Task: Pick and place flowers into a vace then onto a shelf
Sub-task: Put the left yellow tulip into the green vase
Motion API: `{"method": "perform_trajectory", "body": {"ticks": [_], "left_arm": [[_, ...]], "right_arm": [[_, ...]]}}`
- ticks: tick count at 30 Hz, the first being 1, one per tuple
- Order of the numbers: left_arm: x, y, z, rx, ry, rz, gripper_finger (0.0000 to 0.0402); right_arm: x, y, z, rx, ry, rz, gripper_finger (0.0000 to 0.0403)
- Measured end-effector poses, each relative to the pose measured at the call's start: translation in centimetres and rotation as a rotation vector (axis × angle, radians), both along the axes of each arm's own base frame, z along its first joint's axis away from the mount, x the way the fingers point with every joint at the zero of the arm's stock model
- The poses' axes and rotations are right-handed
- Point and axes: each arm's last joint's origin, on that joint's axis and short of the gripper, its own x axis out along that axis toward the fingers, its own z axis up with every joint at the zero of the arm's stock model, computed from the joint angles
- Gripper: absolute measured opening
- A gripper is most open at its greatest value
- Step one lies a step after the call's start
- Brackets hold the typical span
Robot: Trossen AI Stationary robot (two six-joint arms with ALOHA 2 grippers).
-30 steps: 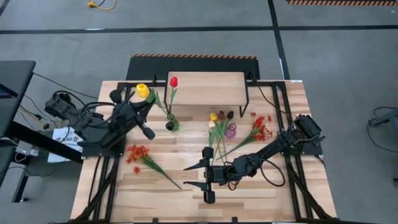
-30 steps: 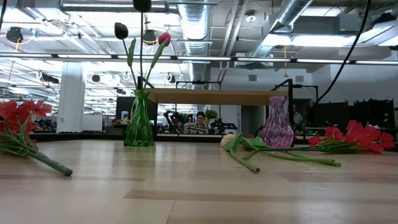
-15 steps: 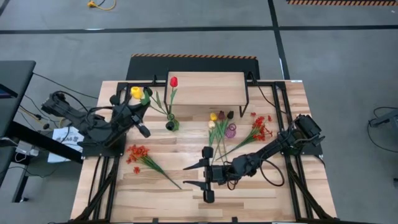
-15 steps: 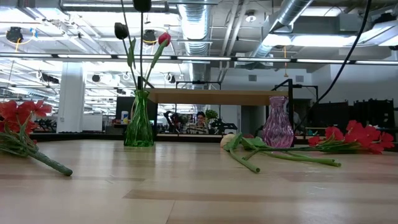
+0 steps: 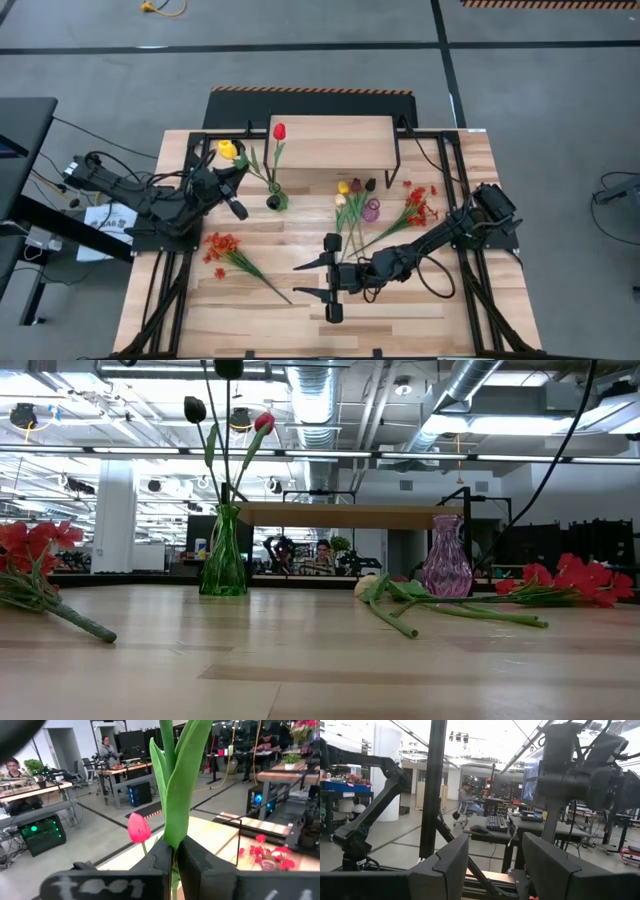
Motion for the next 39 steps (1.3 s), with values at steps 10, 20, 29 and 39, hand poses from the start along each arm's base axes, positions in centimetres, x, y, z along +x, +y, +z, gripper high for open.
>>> {"method": "perform_trajectory", "body": {"ticks": [10,20,29,39], "left_arm": [[0.1,0.5,-1.1,-0.040,0.035,0.007,0.0000],[0.2,1.1,-1.7,-0.079,0.048,0.025,0.0000],[0.6,1.5,-2.1,-0.116,0.067,-0.031,0.0004],[0.6,1.5,-2.2,-0.133,0.070,-0.050,0.0057]], "right_arm": [[0.0,0.0,0.0,0.000,0.000,0.000,0.0177],[0.0,0.0,0.0,0.000,-0.001,0.000,0.0177],[0.0,0.0,0.0,0.000,-0.001,0.000,0.0177],[0.0,0.0,0.0,0.000,-0.001,0.000,0.0177]]}}
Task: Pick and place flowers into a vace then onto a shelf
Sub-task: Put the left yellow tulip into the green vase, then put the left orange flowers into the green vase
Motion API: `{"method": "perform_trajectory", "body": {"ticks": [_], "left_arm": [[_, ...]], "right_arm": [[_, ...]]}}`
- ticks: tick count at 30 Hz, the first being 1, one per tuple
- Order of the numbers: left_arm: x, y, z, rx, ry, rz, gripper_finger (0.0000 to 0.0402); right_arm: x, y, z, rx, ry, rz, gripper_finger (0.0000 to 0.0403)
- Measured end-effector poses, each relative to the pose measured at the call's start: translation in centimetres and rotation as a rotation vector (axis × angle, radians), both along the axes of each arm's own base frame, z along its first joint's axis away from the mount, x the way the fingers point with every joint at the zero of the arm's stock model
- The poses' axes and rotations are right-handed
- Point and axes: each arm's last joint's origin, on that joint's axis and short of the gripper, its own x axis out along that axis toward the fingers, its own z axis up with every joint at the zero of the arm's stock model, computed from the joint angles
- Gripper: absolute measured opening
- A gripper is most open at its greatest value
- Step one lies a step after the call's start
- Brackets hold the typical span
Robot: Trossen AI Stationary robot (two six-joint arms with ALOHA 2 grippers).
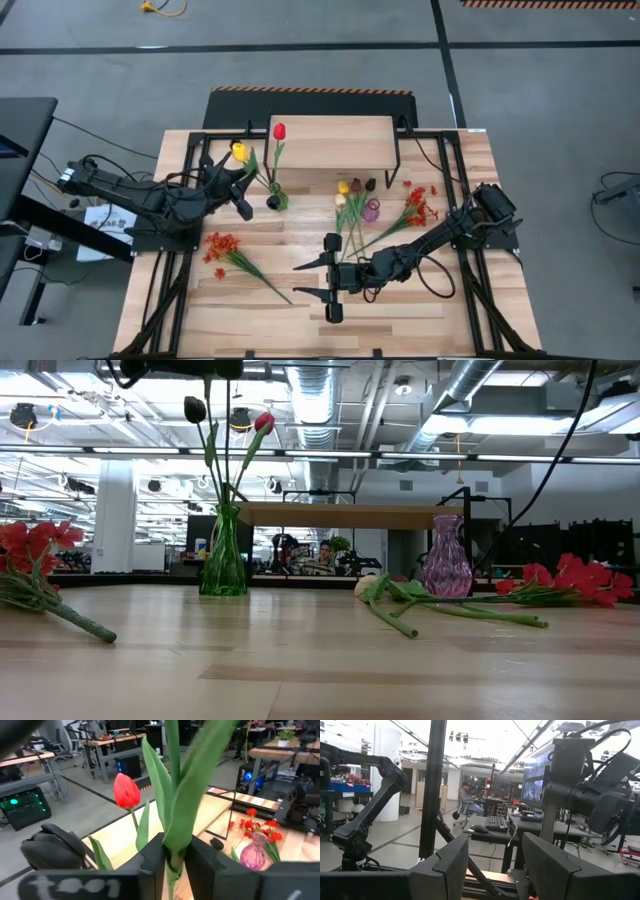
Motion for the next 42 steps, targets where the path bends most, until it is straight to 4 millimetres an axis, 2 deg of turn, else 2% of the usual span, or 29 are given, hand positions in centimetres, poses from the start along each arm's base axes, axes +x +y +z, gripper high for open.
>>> {"method": "perform_trajectory", "body": {"ticks": [14,19,25,31,37,42], "left_arm": [[-0.2,0.1,-0.7,0.007,0.077,-0.007,0.0181],[-0.2,0.3,-0.7,0.004,0.077,0.003,0.0211],[-0.1,0.4,-0.6,0.015,0.078,0.001,0.0220],[-0.2,0.3,0.4,0.024,0.079,-0.044,0.0220],[-0.5,0.0,2.8,0.029,0.047,-0.127,0.0220],[-1.7,-0.9,5.2,0.000,-0.041,-0.229,0.0220]], "right_arm": [[0.0,0.0,0.0,0.000,0.000,0.000,0.0177],[0.0,0.0,0.0,0.000,0.000,0.000,0.0177],[0.0,0.0,0.0,0.000,0.000,0.000,0.0177],[0.0,0.0,0.0,0.000,0.000,0.000,0.0177],[0.0,0.0,-0.1,-0.005,0.009,0.000,0.0177],[0.1,0.1,-0.3,-0.038,0.033,-0.003,0.0177]]}}
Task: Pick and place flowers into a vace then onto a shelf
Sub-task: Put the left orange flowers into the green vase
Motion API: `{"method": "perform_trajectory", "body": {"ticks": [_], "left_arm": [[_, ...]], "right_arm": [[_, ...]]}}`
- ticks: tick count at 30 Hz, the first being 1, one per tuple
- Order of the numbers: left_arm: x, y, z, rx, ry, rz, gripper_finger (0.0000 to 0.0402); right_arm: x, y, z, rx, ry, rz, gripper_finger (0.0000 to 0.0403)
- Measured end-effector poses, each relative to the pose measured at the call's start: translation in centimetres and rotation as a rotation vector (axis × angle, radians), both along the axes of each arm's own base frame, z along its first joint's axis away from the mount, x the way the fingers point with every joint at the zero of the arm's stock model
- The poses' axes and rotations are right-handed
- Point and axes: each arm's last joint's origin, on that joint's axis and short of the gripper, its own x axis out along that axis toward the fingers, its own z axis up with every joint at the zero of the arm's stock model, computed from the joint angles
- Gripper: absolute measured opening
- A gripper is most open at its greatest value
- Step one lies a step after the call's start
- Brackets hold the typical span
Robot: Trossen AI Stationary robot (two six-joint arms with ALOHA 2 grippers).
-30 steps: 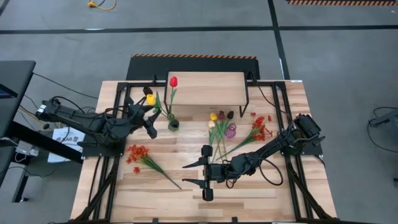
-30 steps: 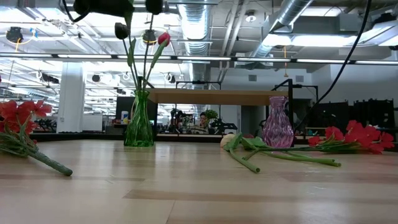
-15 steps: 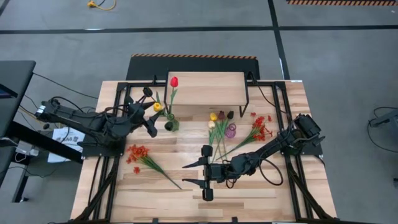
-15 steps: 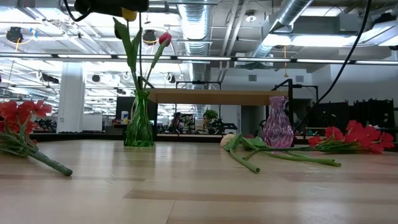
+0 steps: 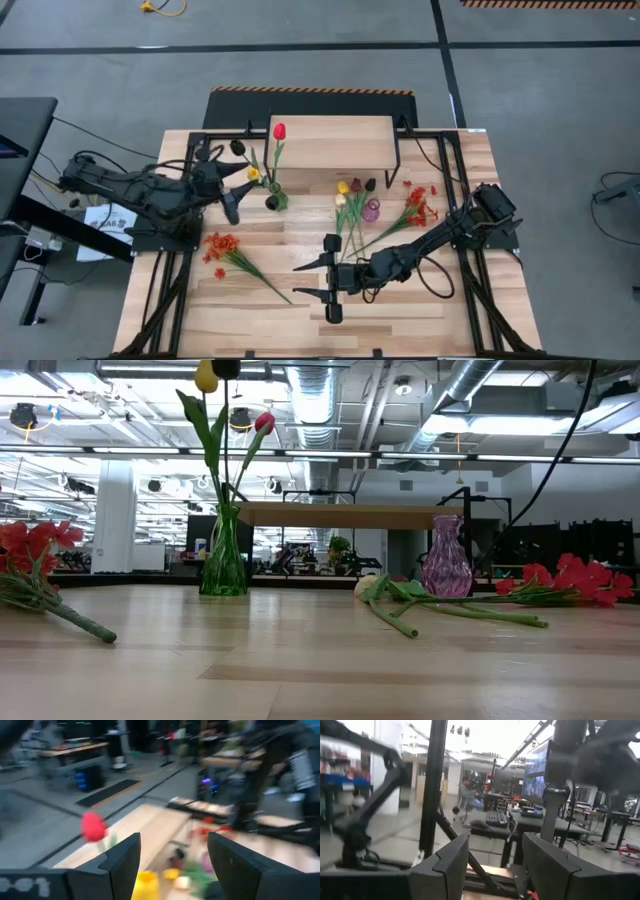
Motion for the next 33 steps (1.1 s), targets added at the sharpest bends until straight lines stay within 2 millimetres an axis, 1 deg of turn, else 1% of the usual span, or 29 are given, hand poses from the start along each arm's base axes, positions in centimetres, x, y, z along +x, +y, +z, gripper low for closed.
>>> {"method": "perform_trajectory", "body": {"ticks": [4,7,9,11,17,19,21,24,26,28,30,33], "left_arm": [[-1.0,-1.2,1.3,-0.039,-0.050,-0.234,0.0220],[-1.6,-2.2,1.4,-0.054,-0.049,-0.386,0.0220],[-1.9,-2.7,1.2,-0.057,-0.033,-0.436,0.0220],[-2.0,-3.2,1.0,-0.060,-0.013,-0.467,0.0220],[-1.8,-4.1,-0.3,-0.051,0.099,-0.492,0.0220],[-1.8,-4.0,-0.7,-0.034,0.142,-0.489,0.0220],[-1.9,-4.0,-1.0,-0.043,0.168,-0.483,0.0220],[-2.0,-3.9,-1.1,-0.064,0.173,-0.474,0.0220],[-2.0,-3.9,-1.1,-0.054,0.172,-0.475,0.0220],[-2.0,-3.9,-1.1,-0.050,0.170,-0.475,0.0220],[-2.0,-3.9,-1.1,-0.048,0.170,-0.473,0.0220],[-2.0,-3.9,-1.1,-0.046,0.173,-0.473,0.0220]], "right_arm": [[0.2,0.9,0.0,-0.110,0.083,0.004,0.0177],[0.8,1.5,0.5,-0.144,0.177,0.015,0.0177],[1.2,1.5,0.8,-0.123,0.245,0.017,0.0177],[1.6,1.0,0.9,-0.075,0.302,0.004,0.0177],[2.3,-1.0,-0.5,0.100,0.469,-0.057,0.0177],[2.2,-1.2,-1.1,0.151,0.535,-0.076,0.0177],[2.5,-1.0,-2.4,0.189,0.578,-0.088,0.0175],[2.7,-0.1,-4.5,0.176,0.616,-0.085,0.0168],[3.7,0.4,-5.5,0.202,0.599,-0.083,0.0160],[4.4,0.5,-7.1,0.177,0.636,-0.124,0.0152],[5.8,0.4,-8.2,0.181,0.639,-0.139,0.0143],[7.5,0.2,-8.4,0.199,0.624,-0.139,0.0131]]}}
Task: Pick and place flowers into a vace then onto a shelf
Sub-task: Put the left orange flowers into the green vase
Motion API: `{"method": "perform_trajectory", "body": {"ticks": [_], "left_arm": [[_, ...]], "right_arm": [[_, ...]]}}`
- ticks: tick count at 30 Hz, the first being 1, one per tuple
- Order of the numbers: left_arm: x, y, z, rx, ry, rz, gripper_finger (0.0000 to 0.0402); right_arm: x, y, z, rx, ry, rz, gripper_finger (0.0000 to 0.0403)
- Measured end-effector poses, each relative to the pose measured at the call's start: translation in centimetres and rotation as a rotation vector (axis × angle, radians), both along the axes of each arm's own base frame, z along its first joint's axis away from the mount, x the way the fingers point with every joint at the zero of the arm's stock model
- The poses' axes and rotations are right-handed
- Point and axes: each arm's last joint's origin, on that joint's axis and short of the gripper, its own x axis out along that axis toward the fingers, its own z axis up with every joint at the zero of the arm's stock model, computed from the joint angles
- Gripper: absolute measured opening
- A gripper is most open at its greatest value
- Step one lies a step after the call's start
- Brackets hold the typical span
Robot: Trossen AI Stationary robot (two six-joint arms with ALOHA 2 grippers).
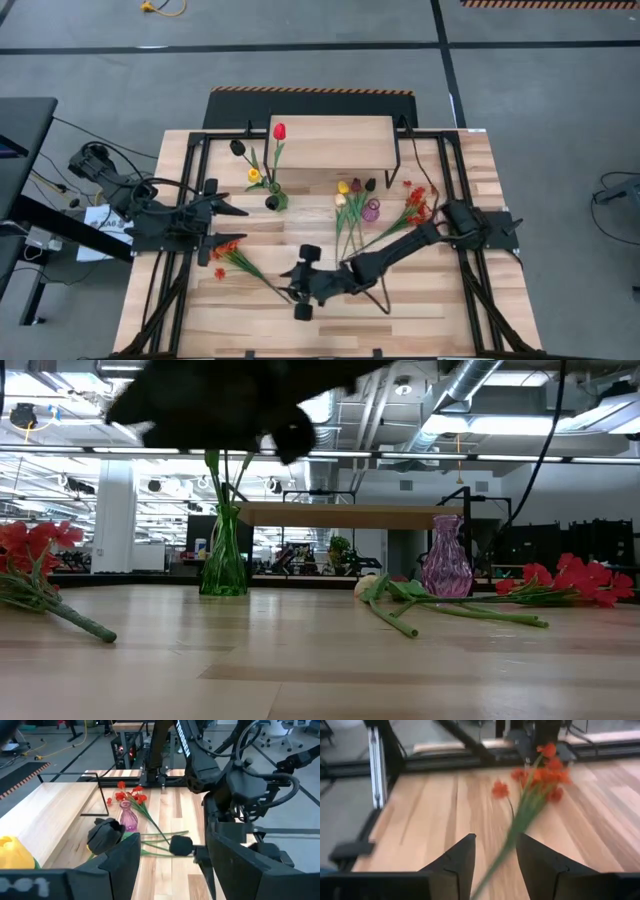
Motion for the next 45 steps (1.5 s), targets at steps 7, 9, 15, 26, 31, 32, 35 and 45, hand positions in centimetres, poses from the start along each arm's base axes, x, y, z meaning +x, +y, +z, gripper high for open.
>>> {"method": "perform_trajectory", "body": {"ticks": [7,9,15,26,31,32,35,45], "left_arm": [[0.0,0.0,0.0,0.002,0.001,-0.001,0.0220],[0.0,0.0,0.0,0.003,0.002,-0.001,0.0220],[0.0,0.0,0.0,0.005,0.002,-0.002,0.0220],[0.0,0.0,0.0,-0.014,0.002,0.000,0.0220],[0.0,0.0,0.0,-0.020,0.002,0.000,0.0220],[0.0,0.0,0.0,-0.021,0.002,0.000,0.0220],[0.0,0.0,0.0,-0.021,0.002,0.000,0.0220],[0.0,0.0,0.0,0.042,0.004,-0.019,0.0220]], "right_arm": [[3.0,-0.3,-2.8,0.024,0.134,0.047,0.0119],[3.6,-0.5,-3.3,0.030,0.168,0.061,0.0119],[5.3,-1.1,-5.9,0.050,0.278,0.081,0.0127],[6.1,-1.9,-7.4,0.111,0.336,0.064,0.0121],[6.1,-2.0,-7.4,0.126,0.343,0.039,0.0105],[6.1,-2.2,-7.4,0.136,0.348,0.030,0.0099],[6.1,-2.6,-7.6,0.169,0.378,-0.006,0.0070],[6.0,-3.0,-7.5,0.234,0.398,-0.057,0.0005]]}}
